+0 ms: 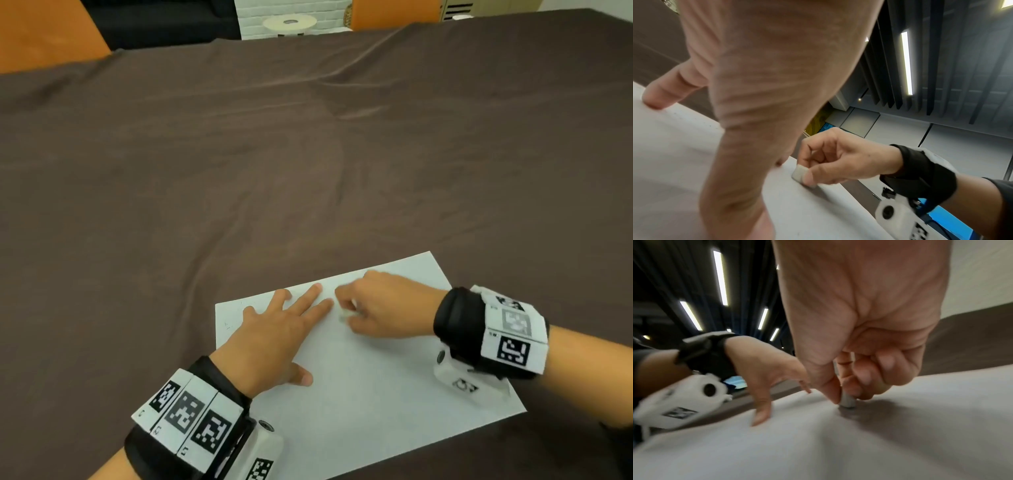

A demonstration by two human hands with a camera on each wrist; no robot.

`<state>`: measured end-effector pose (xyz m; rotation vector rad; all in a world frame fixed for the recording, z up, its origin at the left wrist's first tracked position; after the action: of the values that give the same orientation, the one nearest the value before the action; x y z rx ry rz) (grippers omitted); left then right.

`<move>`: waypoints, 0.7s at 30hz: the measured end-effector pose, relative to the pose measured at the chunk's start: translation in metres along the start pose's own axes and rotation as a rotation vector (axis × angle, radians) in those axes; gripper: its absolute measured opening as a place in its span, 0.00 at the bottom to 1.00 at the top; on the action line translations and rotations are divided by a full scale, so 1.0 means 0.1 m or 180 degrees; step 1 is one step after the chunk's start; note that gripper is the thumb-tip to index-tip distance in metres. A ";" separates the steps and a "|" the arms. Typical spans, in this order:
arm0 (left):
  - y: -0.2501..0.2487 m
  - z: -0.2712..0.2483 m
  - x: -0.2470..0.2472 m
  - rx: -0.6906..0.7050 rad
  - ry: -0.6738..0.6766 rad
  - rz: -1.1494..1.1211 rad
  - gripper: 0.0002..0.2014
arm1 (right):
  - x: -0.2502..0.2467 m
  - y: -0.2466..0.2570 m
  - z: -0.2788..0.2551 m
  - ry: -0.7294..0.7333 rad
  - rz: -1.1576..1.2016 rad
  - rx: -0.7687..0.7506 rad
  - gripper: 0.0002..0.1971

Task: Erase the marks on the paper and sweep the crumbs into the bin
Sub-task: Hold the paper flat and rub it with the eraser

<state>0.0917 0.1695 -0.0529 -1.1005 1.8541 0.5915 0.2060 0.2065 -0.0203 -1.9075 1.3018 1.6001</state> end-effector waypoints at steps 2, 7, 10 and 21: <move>0.00 0.00 -0.01 -0.0001 0.0019 0.0010 0.53 | -0.14 -0.19 0.04 -0.0141 0.0061 0.0250 0.06; -0.01 -0.02 -0.02 0.0048 -0.0076 0.0072 0.53 | 0.10 0.20 -0.03 0.0107 0.0059 -0.0263 0.04; 0.02 -0.01 -0.03 0.0038 -0.0095 0.0080 0.54 | -0.09 0.00 0.07 -0.0089 0.0102 0.0012 0.04; 0.03 -0.01 -0.02 0.0033 -0.0101 0.0054 0.54 | -0.07 0.10 0.02 -0.0025 0.0053 -0.0133 0.06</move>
<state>0.0891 0.1706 -0.0506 -1.0637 1.8388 0.6052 0.1967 0.2056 -0.0116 -1.9180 1.2941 1.6538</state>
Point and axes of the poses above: each hand's wrist, its own z-axis towards the middle knuckle, its own x-axis out of the palm, y = z × x, the point moved 8 cm from there along z, towards the middle knuckle
